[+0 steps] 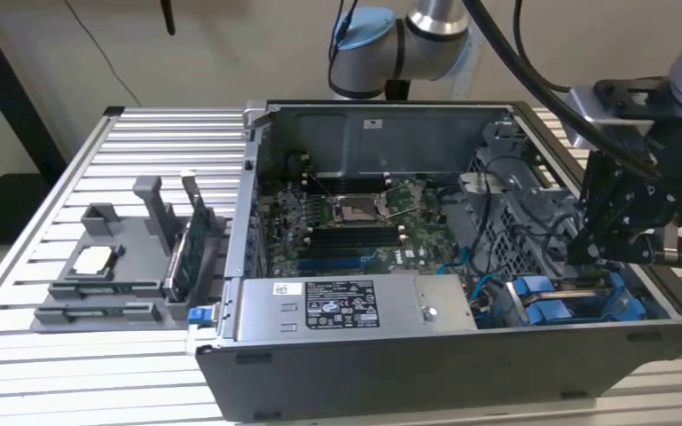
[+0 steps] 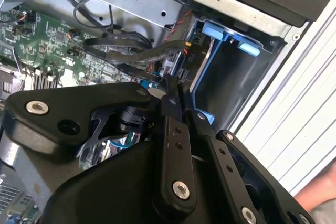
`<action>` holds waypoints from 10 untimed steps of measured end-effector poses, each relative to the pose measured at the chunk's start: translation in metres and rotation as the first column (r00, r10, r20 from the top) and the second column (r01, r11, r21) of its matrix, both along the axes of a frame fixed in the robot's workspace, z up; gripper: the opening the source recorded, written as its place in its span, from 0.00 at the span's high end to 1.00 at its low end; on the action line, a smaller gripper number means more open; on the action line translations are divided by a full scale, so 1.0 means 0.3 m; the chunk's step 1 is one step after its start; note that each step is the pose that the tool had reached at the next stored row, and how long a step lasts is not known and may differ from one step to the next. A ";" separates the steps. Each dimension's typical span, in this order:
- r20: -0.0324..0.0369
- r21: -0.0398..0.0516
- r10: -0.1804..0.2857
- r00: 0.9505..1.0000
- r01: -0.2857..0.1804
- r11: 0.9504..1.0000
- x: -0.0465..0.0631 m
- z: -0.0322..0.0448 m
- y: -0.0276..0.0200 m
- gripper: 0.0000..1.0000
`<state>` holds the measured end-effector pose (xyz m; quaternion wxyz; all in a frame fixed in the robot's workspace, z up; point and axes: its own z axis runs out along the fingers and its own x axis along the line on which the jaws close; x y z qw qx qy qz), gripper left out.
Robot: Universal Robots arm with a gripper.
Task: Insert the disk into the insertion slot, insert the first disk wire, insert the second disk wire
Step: 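Insert the second disk wire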
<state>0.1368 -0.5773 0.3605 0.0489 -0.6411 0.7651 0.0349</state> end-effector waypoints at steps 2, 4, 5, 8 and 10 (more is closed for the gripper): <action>0.001 0.000 0.000 1.000 0.000 1.000 0.000 0.000 -0.001 0.84; 0.001 0.000 0.000 1.000 0.000 1.000 0.000 0.000 -0.001 0.84; 0.001 0.000 0.000 1.000 0.000 1.000 0.000 0.000 -0.001 0.84; 0.004 0.000 0.000 1.000 0.000 1.000 0.000 -0.002 -0.002 0.84; 0.007 0.000 0.000 1.000 0.000 1.000 -0.001 -0.004 -0.003 0.84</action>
